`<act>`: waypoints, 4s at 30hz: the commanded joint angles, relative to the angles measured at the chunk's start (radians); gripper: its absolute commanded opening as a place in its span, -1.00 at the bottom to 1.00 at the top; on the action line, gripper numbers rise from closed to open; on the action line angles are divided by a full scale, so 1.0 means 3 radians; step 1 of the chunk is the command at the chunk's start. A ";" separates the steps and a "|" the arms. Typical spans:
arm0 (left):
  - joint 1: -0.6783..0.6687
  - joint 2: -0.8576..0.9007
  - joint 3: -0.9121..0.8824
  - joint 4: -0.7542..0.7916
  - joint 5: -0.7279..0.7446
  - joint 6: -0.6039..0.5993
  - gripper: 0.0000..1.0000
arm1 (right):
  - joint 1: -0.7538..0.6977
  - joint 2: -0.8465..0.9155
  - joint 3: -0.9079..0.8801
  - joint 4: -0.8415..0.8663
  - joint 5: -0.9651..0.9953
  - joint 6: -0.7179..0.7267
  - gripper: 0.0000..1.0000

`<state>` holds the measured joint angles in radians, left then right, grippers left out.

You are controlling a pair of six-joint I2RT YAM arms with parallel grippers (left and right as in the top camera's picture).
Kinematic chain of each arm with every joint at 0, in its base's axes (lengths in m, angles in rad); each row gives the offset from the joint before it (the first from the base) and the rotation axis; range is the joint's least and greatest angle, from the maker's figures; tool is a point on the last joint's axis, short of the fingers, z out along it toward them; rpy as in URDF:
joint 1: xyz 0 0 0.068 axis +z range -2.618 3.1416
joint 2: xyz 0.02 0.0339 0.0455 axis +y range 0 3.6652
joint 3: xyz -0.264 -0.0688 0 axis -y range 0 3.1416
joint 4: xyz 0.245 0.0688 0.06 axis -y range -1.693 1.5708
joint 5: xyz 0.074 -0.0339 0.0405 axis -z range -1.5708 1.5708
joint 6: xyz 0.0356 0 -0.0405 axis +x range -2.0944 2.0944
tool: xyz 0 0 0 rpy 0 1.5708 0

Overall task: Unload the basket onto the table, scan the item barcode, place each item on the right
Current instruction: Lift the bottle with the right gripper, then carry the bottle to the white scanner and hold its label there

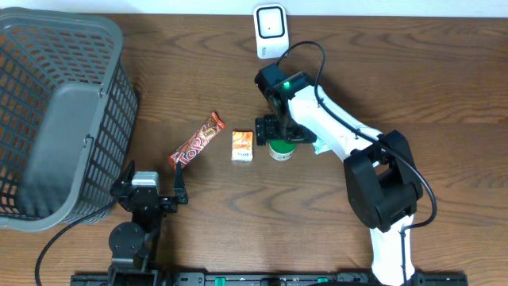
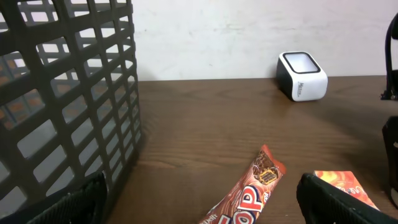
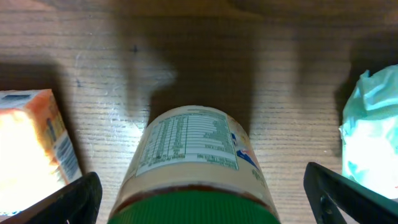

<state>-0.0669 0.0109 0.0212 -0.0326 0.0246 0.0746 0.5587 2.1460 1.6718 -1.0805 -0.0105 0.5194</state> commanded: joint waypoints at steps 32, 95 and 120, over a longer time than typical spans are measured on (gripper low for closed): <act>0.0014 -0.0023 -0.0057 -0.0127 -0.0032 -0.0031 0.95 | -0.0058 0.0409 -0.0004 -0.0322 -0.0381 0.0069 0.16; 0.0014 -0.0023 -0.0057 -0.0127 -0.0031 -0.0029 0.96 | -0.0385 0.0441 0.0853 0.3787 0.1310 -0.1865 0.13; 0.0014 -0.0023 -0.0057 -0.0127 -0.0032 -0.0029 0.95 | -0.0366 0.0942 0.0848 0.4362 0.1488 -0.2360 0.28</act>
<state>-0.0669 0.0109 0.0216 -0.0330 0.0246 0.0746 0.4454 2.4634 1.9034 0.2253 0.3779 -0.1703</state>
